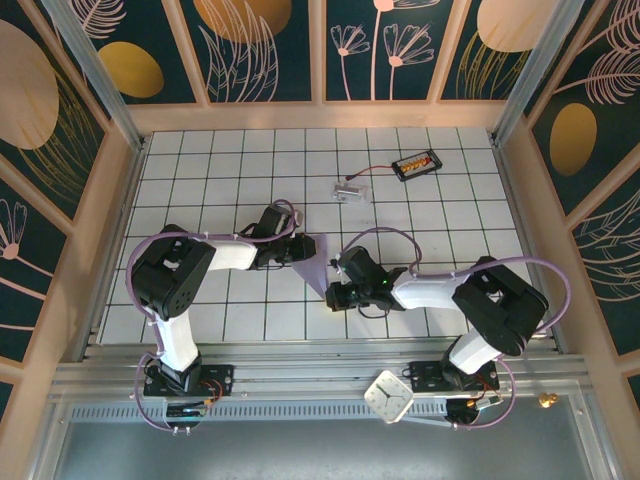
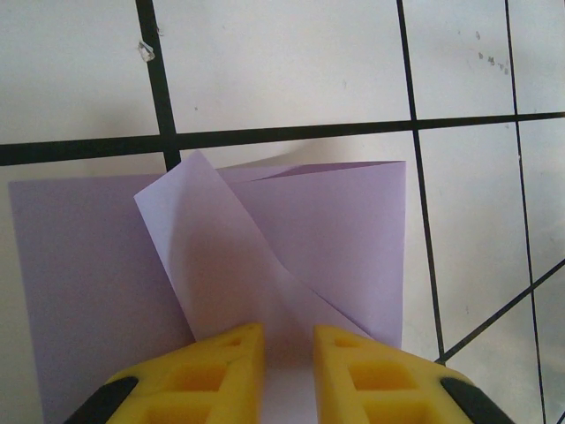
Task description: Fold a paper plane with a square sheet of paper (pick it up from the middle)
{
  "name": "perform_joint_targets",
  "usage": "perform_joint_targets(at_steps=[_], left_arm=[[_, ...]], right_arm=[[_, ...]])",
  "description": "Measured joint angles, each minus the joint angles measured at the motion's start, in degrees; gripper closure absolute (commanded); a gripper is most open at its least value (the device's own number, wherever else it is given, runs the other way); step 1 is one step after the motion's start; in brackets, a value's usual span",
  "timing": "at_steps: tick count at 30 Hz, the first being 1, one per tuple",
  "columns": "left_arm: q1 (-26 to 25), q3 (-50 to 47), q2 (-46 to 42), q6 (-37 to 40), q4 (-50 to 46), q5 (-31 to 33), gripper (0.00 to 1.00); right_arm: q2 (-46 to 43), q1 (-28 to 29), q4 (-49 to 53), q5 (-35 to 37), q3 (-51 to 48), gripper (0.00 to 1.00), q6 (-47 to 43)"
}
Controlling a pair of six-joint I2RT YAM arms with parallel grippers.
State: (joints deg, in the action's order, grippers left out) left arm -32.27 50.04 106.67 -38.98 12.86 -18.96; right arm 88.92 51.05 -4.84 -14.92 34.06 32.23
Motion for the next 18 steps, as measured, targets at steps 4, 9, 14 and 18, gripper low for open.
perform_joint_targets(at_steps=[4,9,14,18], left_arm=[[0.02,0.02,0.0,0.0,-0.04,0.2,0.77],[0.02,0.09,0.0,0.0,-0.09,0.22,0.77],[0.02,0.24,0.11,0.0,-0.28,0.22,0.77],[0.02,0.24,0.11,0.0,-0.28,0.22,0.77]], right_arm=[[-0.81,0.15,1.84,-0.2,0.0,1.0,-0.44],[-4.96,-1.38,8.5,-2.23,-0.11,1.0,-0.9],[-7.76,-5.16,9.31,-4.48,1.11,1.0,-1.03],[-5.49,-5.6,7.76,-5.55,3.8,1.0,-1.09]])
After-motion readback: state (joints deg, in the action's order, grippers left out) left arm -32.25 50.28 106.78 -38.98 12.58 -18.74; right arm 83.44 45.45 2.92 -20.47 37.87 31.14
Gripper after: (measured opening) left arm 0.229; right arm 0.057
